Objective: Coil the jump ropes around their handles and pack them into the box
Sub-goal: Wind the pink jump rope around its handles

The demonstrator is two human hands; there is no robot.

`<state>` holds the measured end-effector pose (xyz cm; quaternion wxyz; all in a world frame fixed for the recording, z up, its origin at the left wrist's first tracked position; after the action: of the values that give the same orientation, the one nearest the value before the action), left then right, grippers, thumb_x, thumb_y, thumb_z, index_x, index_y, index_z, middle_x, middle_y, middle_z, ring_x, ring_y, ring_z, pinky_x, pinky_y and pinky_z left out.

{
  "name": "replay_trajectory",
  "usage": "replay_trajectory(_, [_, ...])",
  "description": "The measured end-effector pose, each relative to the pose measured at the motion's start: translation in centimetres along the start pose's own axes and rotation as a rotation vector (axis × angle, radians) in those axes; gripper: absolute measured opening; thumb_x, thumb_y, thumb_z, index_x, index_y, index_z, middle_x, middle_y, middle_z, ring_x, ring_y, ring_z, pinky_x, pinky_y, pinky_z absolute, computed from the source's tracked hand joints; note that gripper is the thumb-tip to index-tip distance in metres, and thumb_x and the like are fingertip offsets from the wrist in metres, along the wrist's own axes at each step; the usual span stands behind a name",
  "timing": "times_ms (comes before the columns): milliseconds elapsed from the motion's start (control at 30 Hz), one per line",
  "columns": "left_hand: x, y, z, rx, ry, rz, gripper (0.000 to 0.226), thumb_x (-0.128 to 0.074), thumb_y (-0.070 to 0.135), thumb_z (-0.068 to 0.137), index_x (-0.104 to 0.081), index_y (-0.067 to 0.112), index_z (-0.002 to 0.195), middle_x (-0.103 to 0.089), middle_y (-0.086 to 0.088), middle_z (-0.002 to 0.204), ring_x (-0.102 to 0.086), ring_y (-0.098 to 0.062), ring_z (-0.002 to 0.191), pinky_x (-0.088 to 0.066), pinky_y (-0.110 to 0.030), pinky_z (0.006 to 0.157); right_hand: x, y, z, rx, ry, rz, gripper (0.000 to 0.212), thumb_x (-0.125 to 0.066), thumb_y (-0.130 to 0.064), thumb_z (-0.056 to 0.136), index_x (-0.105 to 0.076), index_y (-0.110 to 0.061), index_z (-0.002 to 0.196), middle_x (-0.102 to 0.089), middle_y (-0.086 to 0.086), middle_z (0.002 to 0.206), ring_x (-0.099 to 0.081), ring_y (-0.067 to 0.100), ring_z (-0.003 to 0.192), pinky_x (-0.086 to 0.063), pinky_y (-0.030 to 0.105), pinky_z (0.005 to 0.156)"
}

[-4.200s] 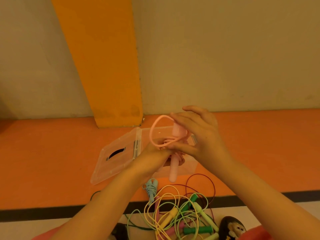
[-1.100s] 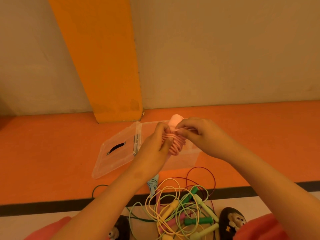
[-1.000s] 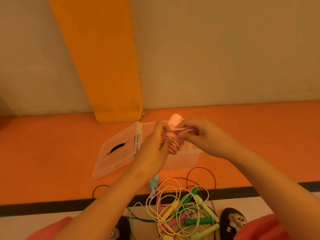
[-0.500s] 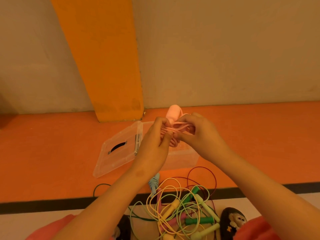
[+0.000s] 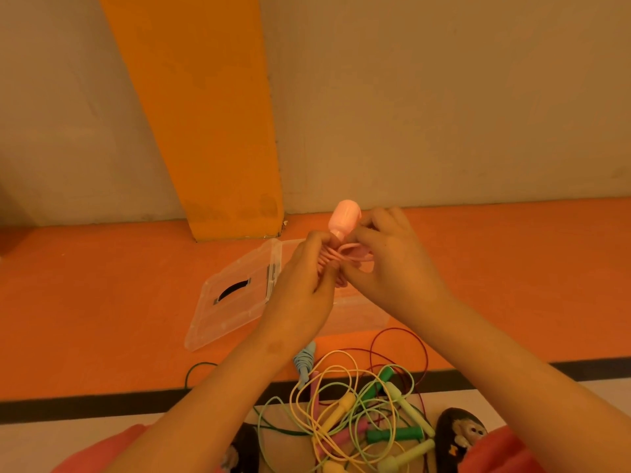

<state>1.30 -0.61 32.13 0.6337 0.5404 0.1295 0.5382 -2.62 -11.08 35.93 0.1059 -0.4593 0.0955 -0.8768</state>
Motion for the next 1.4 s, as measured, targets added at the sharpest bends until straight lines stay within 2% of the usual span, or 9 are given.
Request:
replay_trajectory(367, [1.0, -0.2, 0.0, 0.021, 0.08, -0.025, 0.032, -0.057, 0.007, 0.093, -0.045, 0.034, 0.105, -0.066, 0.005, 0.087, -0.066, -0.011, 0.072, -0.054, -0.048, 0.069, -0.5, -0.1, 0.1, 0.031, -0.049, -0.07, 0.027, -0.081, -0.027, 0.068, -0.072, -0.014, 0.09, -0.062, 0.007, 0.094, -0.054, 0.032, 0.095, -0.048, 0.045, 0.068])
replay_trajectory(567, [0.8, -0.2, 0.3, 0.059, 0.096, -0.089, 0.027, -0.06, 0.012, 0.092, -0.045, 0.031, 0.105, -0.065, 0.008, 0.094, -0.065, -0.003, 0.076, -0.056, -0.037, 0.07, -0.2, -0.3, -0.2, -0.026, 0.008, -0.005, 0.041, -0.048, -0.043, 0.07, -0.068, -0.01, 0.084, -0.057, 0.005, 0.089, -0.052, 0.027, 0.091, -0.043, 0.037, 0.069])
replay_trajectory(700, [0.3, 0.0, 0.3, 0.052, 0.056, -0.1, 0.031, -0.057, 0.008, 0.093, -0.044, 0.034, 0.106, -0.063, 0.011, 0.101, -0.063, 0.001, 0.083, -0.054, -0.026, 0.073, -0.2, -0.1, 0.0, -0.023, 0.008, -0.069, 0.044, -0.043, -0.043, 0.067, -0.066, -0.009, 0.081, -0.057, 0.006, 0.087, -0.052, 0.029, 0.089, -0.034, 0.033, 0.067])
replay_trajectory(867, [0.3, -0.1, 0.4, 0.036, 0.022, -0.114, 0.035, -0.06, 0.007, 0.091, -0.045, 0.036, 0.105, -0.063, 0.008, 0.103, -0.066, -0.003, 0.082, -0.057, -0.034, 0.076, -0.8, 0.7, 0.2, -0.044, -0.078, -0.053, 0.057, -0.036, -0.048, 0.067, -0.069, -0.01, 0.094, -0.059, 0.006, 0.1, -0.049, 0.028, 0.099, -0.044, 0.04, 0.075])
replay_trajectory(1033, [0.1, -0.3, 0.3, -0.016, 0.025, -0.022, 0.019, -0.056, 0.01, 0.094, -0.05, 0.024, 0.104, -0.064, 0.005, 0.091, -0.065, -0.009, 0.079, -0.055, -0.044, 0.072, -1.4, 1.1, 0.1, -0.068, -0.085, 0.043, 0.052, -0.037, -0.046, 0.068, -0.068, -0.012, 0.091, -0.055, 0.003, 0.099, -0.045, 0.026, 0.102, -0.046, 0.048, 0.075])
replay_trajectory(1200, [-0.2, 0.2, 0.4, -0.142, 0.025, 0.082, 0.012, -0.047, 0.021, 0.097, -0.048, 0.029, 0.105, -0.061, 0.002, 0.097, -0.063, -0.014, 0.086, -0.053, -0.048, 0.073, -1.1, 1.2, -0.1, -0.098, -0.023, 0.151, 0.048, -0.038, -0.045, 0.073, -0.068, -0.01, 0.086, -0.048, 0.0, 0.096, -0.04, 0.021, 0.099, -0.046, 0.046, 0.076])
replay_trajectory(1300, [0.0, 0.2, 0.6, -0.151, 0.046, 0.064, 0.01, -0.05, 0.022, 0.097, -0.05, 0.029, 0.104, -0.057, 0.003, 0.112, -0.061, -0.011, 0.101, -0.054, -0.043, 0.08, -0.9, 1.6, -0.1, -0.155, -0.017, 0.246, 0.048, -0.039, -0.046, 0.072, -0.069, -0.01, 0.084, -0.044, -0.004, 0.1, -0.036, 0.016, 0.099, -0.044, 0.041, 0.08])
replay_trajectory(1367, [0.1, -0.4, 0.8, -0.141, 0.06, 0.096, 0.007, -0.054, 0.024, 0.096, -0.054, 0.025, 0.102, -0.046, 0.006, 0.137, -0.042, 0.005, 0.127, -0.044, -0.024, 0.099, -1.2, 2.0, -0.2, -0.2, -0.042, 0.307, 0.036, -0.047, -0.038, 0.076, -0.069, -0.011, 0.083, -0.043, -0.007, 0.103, -0.033, 0.014, 0.101, -0.04, 0.04, 0.087])
replay_trajectory(1400, [0.3, -0.4, 0.9, -0.145, 0.076, 0.128, 0.005, -0.056, 0.021, 0.095, -0.057, 0.023, 0.1, -0.041, 0.007, 0.143, -0.032, 0.017, 0.127, -0.036, -0.011, 0.099, -1.4, 2.2, -0.2, -0.219, -0.056, 0.336, 0.024, -0.053, -0.03, 0.079, -0.07, -0.013, 0.084, -0.043, -0.007, 0.104, -0.033, 0.014, 0.103, -0.038, 0.041, 0.09])
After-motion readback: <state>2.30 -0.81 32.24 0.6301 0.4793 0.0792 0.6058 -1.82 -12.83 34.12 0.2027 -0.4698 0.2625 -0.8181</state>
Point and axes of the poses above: each hand's wrist, its own z-axis towards the middle knuckle, its own x-axis out of the back of the hand, y = z × x, the point moved 7 cm from there along z, towards the middle knuckle
